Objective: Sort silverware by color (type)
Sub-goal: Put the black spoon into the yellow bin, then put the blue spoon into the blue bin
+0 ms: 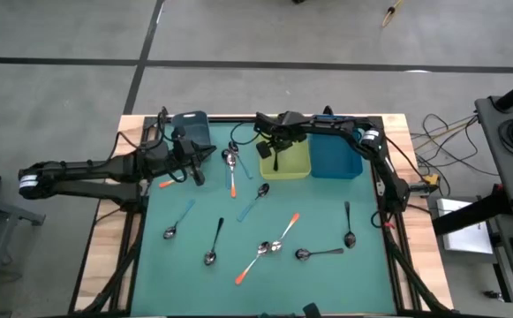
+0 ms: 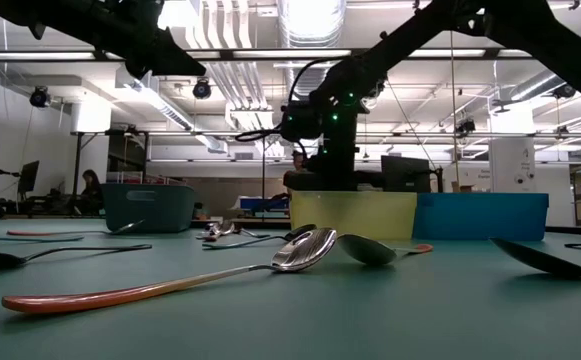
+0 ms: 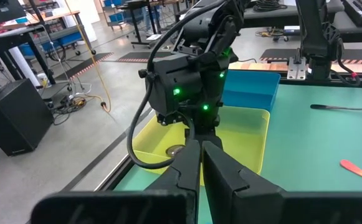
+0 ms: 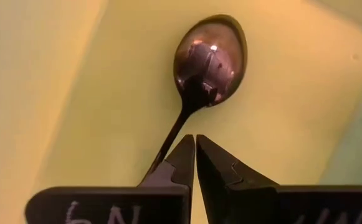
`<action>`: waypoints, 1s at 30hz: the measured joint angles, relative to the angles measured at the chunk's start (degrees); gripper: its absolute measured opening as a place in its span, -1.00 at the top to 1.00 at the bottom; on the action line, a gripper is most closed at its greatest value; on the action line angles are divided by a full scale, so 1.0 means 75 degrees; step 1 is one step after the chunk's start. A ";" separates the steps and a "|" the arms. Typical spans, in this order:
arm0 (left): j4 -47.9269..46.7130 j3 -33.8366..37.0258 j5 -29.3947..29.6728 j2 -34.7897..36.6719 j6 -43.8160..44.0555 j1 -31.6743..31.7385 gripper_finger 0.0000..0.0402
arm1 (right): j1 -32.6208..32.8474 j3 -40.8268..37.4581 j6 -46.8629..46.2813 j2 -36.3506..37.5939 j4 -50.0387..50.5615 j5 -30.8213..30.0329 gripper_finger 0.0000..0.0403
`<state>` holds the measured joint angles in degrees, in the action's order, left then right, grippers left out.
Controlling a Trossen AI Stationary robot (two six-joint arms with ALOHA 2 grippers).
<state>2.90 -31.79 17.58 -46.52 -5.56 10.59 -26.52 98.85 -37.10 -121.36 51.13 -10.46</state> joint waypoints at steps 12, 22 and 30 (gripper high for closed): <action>0.0003 0.0000 0.0000 0.0000 0.0000 0.0003 1.00 | 0.0226 -0.0061 -0.0172 -0.0143 -0.0595 0.0001 0.96; 0.0000 0.0000 0.0000 0.0000 0.0005 0.0000 1.00 | 0.0327 0.0041 0.0055 0.0307 -0.0376 -0.0022 0.96; -0.0252 -0.0003 -0.0015 0.0000 0.0830 -0.0006 1.00 | 0.0934 -0.0077 0.0807 0.1288 0.0551 -0.0971 0.96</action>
<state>1.00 -31.81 17.47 -46.52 0.66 10.55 -19.52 98.27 -31.05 -111.70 55.26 -17.74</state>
